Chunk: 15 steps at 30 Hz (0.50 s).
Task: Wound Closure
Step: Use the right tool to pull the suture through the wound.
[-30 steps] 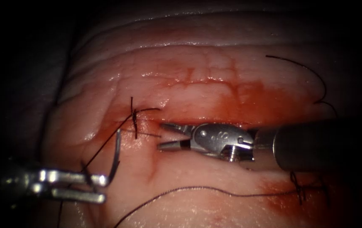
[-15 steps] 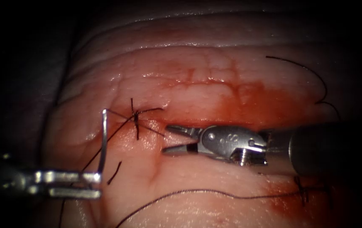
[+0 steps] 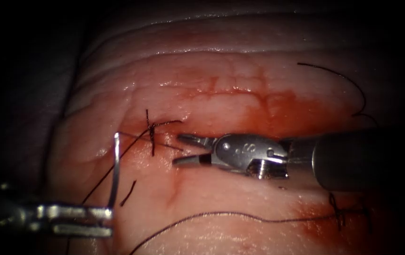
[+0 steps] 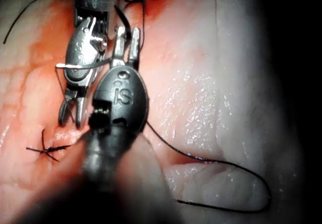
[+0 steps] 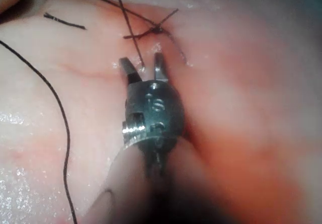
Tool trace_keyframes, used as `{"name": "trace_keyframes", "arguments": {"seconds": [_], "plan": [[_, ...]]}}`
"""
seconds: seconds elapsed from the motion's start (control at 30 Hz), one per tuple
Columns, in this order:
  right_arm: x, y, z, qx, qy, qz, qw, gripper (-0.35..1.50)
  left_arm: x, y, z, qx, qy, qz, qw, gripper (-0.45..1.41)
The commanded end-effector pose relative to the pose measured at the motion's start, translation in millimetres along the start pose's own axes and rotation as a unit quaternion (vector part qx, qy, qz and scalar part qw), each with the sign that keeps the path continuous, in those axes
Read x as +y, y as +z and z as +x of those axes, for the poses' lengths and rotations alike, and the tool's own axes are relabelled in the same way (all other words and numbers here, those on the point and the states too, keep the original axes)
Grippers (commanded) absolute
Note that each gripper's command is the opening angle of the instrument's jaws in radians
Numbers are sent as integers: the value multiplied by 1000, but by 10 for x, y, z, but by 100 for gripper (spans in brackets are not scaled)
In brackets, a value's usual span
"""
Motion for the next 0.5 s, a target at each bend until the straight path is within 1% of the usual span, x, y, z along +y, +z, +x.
{"name": "trace_keyframes", "arguments": {"seconds": [0.03,0.13,0.23,0.3,0.4,0.5], "plan": [[-4,8,-7,-9,-3,0,1000,-35,2,6,-6,0,0,0,1000,-45],[-7,5,-9,-15,-7,-7,1000,-35,3,5,-7,0,1,0,1000,-45],[-11,-5,-5,-20,37,-6,999,-35,5,5,-9,0,2,-1,1000,-45],[-15,-14,0,-18,41,-7,999,-35,7,5,-12,-1,4,-2,1000,-45],[-26,-26,7,-18,44,-2,999,-35,9,6,-17,-5,6,-5,1000,-45],[-46,-41,14,-18,46,3,999,-35,12,8,-22,-12,9,-10,1000,-45]]}}
